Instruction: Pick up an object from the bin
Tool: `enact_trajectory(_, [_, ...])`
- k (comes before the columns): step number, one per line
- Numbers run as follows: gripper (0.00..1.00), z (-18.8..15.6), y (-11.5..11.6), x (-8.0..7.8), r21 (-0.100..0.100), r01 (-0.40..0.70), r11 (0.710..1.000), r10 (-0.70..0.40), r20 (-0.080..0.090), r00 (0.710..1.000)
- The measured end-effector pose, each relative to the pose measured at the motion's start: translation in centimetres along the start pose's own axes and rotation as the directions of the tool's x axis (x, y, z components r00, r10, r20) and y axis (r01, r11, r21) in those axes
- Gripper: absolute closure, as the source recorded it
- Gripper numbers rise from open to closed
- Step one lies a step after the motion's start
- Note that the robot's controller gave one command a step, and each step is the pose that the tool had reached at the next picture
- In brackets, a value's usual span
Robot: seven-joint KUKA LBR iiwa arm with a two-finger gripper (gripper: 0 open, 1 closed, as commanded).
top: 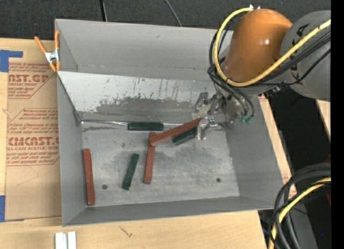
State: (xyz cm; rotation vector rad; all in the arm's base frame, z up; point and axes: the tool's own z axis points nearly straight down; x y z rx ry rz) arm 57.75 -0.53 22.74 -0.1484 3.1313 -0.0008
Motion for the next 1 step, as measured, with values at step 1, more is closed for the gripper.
enact_trajectory(1, [1.00, 0.13, 0.01, 0.07, 0.000, 0.000, 1.000, 0.000, -0.003, 1.000])
